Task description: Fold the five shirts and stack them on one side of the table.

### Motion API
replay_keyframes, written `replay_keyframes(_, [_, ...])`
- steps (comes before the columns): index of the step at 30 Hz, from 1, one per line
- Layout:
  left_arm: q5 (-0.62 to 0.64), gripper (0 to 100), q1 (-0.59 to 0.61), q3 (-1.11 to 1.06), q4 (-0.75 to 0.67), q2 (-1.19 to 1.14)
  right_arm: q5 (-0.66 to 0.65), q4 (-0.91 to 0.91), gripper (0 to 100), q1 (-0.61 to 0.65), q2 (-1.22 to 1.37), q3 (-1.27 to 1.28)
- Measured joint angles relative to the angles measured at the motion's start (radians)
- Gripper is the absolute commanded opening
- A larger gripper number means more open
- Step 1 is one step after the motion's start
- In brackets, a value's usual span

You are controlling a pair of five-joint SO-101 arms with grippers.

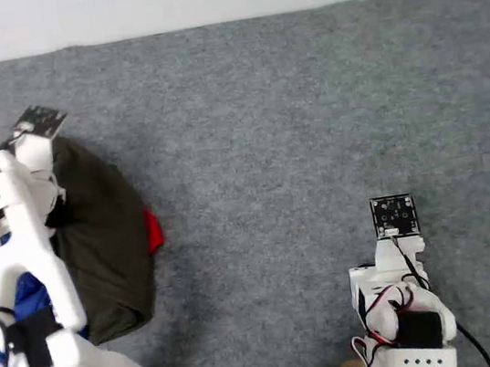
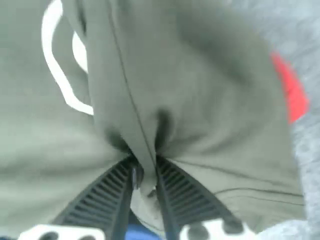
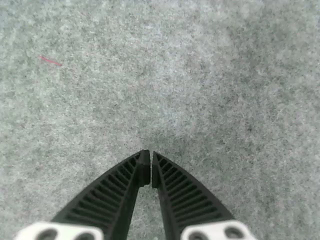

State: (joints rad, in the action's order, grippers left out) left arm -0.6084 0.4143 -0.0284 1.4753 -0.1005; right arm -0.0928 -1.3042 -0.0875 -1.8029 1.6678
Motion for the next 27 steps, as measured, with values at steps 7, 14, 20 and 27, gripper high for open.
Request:
replay_keyframes(7, [0.097,0,-0.221,0.0,0.038,0.295,0.0,0.0,2.6,0.0,0.0,0.0])
replay_keyframes(14, [0.318,0,-0.48,-0.003,0.021,0.399,0.0,0.0,2.6,0.0,0.0,0.0])
replay_keyframes(20, [0.413,0,-0.661,-0.003,-0.043,0.382,0.0,0.0,2.6,0.0,0.0,0.0])
replay_keyframes(27, [0.465,0,-0.81,-0.002,-0.072,0.17,0.0,0.0,2.6,0.0,0.0,0.0])
